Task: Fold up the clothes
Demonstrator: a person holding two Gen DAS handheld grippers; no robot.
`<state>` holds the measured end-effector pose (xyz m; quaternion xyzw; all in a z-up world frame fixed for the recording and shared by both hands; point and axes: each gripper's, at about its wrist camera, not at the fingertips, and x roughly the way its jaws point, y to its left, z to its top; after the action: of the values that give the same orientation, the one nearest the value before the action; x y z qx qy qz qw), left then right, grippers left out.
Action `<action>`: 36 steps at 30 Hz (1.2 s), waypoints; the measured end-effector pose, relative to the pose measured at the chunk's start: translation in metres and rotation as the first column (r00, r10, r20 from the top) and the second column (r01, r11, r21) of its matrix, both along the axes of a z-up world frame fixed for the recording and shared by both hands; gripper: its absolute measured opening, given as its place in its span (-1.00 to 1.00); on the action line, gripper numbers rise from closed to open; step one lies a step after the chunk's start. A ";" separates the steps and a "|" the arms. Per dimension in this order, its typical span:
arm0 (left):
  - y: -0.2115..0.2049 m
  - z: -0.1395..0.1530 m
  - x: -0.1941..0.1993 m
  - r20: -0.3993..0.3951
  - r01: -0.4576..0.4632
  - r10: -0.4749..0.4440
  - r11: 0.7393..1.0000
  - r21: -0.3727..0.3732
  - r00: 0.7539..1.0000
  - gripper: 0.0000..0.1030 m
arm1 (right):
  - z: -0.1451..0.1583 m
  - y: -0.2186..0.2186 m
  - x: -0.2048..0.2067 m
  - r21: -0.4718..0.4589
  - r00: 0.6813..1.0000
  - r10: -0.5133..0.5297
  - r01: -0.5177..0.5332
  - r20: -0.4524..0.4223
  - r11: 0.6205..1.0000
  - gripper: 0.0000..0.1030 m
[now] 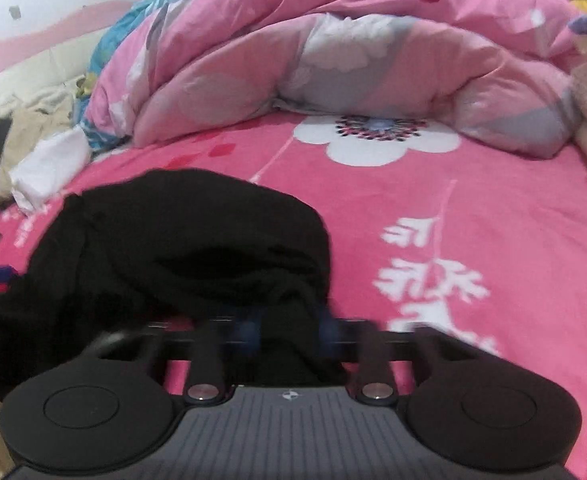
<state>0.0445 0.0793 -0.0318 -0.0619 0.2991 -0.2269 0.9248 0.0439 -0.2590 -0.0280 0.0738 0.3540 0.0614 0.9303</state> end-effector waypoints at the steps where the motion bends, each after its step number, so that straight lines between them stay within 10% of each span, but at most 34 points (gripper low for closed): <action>1: 0.002 -0.002 0.003 0.000 0.000 0.000 1.000 -0.015 1.000 0.83 | 0.006 0.002 0.004 -0.005 1.000 0.000 0.000 0.022 1.000 -0.68; 16: 0.042 -0.033 0.034 -0.039 -0.057 0.051 0.980 -0.189 0.998 0.83 | 0.088 0.121 0.163 -0.099 0.953 0.200 -0.181 0.229 0.978 -0.70; 24: 0.056 -0.040 0.034 -0.048 -0.076 0.066 0.971 -0.228 0.997 0.83 | 0.054 0.197 0.243 -0.120 0.951 0.293 -0.281 0.099 0.952 -0.47; 29: 0.059 -0.040 0.029 -0.035 -0.093 0.087 0.971 -0.222 0.996 0.83 | 0.048 0.179 0.232 -0.066 0.967 0.246 -0.242 0.067 0.968 0.13; 36: 0.070 -0.040 0.027 -0.039 -0.140 0.134 0.957 -0.254 0.990 0.83 | 0.062 0.088 0.149 0.219 0.986 0.138 -0.156 0.095 0.963 0.39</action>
<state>0.0715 0.1496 -0.0717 -0.2037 0.2722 -0.1984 0.9193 0.1930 -0.1708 0.0339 0.1499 0.3123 0.1731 0.9220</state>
